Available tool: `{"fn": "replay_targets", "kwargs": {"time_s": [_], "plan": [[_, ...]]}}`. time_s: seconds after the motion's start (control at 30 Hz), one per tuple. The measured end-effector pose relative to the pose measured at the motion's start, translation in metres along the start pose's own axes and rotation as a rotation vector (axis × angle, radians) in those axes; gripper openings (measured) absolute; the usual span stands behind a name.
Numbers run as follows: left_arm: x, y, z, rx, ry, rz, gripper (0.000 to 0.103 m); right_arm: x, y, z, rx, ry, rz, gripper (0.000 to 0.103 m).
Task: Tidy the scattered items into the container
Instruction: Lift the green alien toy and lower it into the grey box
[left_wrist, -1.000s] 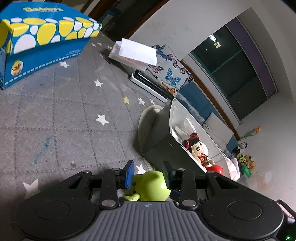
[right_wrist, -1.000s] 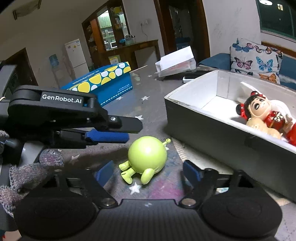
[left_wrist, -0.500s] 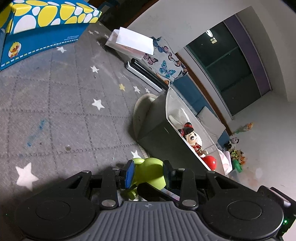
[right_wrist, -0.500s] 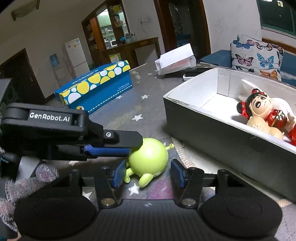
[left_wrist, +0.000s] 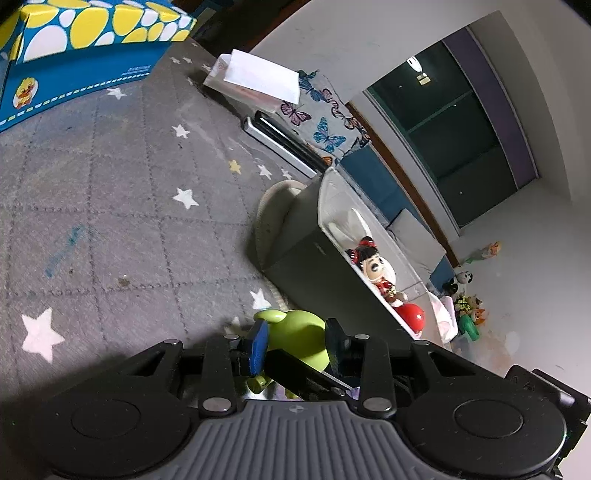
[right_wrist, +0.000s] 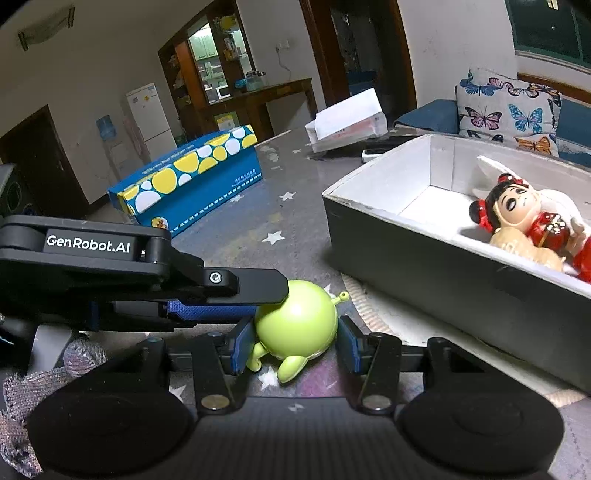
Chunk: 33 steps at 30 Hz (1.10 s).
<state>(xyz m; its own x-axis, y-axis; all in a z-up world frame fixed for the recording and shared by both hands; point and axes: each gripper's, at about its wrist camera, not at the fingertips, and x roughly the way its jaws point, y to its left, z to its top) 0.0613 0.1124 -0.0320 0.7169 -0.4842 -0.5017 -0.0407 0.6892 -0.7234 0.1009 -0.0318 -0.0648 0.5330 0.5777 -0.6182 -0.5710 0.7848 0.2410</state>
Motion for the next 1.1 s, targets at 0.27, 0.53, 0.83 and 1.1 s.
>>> {"fn": "replay_targets", "kwargs": {"time_s": [0.27,0.53,0.83,1.1], "plan": [[-0.009,-0.040,0.001,0.061,-0.022,-0.057,0.035,-0.041,-0.002,0.008,-0.025,-0.091,-0.032,0.049],[0.021,-0.092,0.021,0.147,-0.018,-0.115,0.035,-0.075,-0.035,0.034,0.000,-0.180,-0.103,0.049],[0.087,-0.120,0.046,0.176,0.041,-0.143,0.035,-0.071,-0.087,0.058,0.051,-0.191,-0.174,0.049],[0.135,-0.121,0.050,0.140,0.091,-0.156,0.035,-0.054,-0.126,0.066,0.047,-0.138,-0.228,0.049]]}}
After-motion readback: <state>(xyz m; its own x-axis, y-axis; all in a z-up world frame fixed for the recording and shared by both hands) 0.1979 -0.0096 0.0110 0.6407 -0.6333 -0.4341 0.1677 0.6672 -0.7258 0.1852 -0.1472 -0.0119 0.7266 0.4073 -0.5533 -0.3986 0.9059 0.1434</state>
